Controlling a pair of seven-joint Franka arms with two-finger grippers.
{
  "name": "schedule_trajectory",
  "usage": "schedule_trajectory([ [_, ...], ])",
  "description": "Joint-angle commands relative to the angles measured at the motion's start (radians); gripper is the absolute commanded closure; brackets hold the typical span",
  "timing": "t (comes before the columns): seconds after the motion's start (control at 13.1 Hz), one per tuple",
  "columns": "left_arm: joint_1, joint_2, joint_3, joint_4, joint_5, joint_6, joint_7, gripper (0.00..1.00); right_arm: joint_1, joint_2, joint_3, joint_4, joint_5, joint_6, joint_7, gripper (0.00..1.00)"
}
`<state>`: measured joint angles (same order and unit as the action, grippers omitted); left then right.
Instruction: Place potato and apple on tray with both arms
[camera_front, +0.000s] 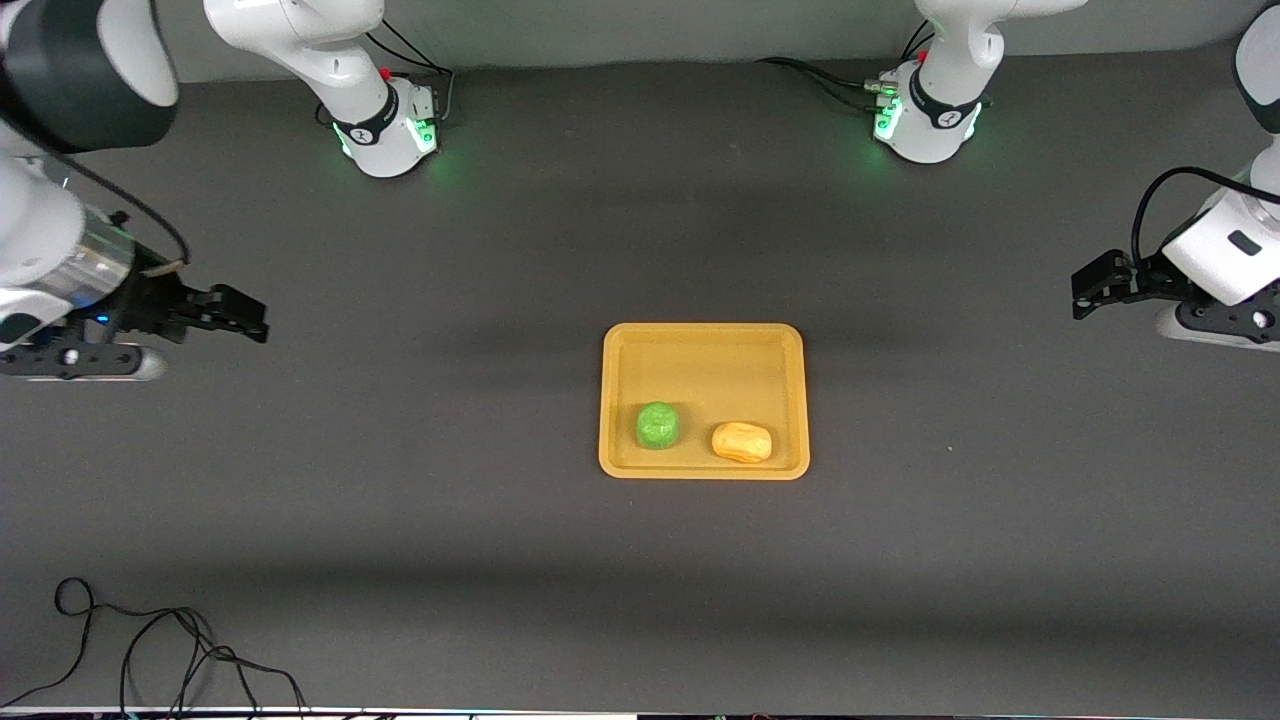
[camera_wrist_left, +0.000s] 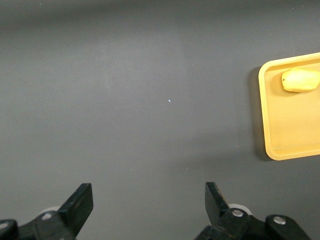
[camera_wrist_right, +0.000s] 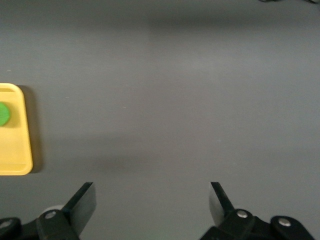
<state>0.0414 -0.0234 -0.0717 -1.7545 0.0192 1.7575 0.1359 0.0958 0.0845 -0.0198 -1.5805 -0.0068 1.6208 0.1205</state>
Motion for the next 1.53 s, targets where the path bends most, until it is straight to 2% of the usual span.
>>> schedule_trajectory([
  [0.0,-0.002,0.0,0.001,0.009,0.015,-0.023,-0.007,0.0,-0.047,-0.037,0.0,-0.055,0.018,0.027,-0.07,0.0],
  [0.23,-0.006,0.003,0.001,0.009,0.015,-0.018,-0.007,0.0,-0.054,-0.039,-0.043,-0.053,0.016,0.021,-0.093,0.0],
  [0.46,-0.003,0.01,0.001,0.013,0.015,-0.021,-0.009,0.0,-0.056,-0.037,-0.048,-0.044,0.011,0.011,-0.116,0.0],
  [0.61,-0.006,0.007,0.001,0.016,0.015,-0.027,-0.018,0.0,-0.073,-0.037,-0.034,-0.033,0.008,0.01,-0.124,0.0],
  [0.84,-0.008,0.007,0.0,0.009,0.015,-0.035,-0.015,0.0,-0.128,-0.039,0.023,-0.033,0.008,0.01,-0.124,0.0],
  [1.45,0.0,0.007,0.004,0.003,0.013,-0.018,-0.007,0.0,-0.119,-0.032,0.023,-0.006,0.014,0.01,-0.108,0.0],
])
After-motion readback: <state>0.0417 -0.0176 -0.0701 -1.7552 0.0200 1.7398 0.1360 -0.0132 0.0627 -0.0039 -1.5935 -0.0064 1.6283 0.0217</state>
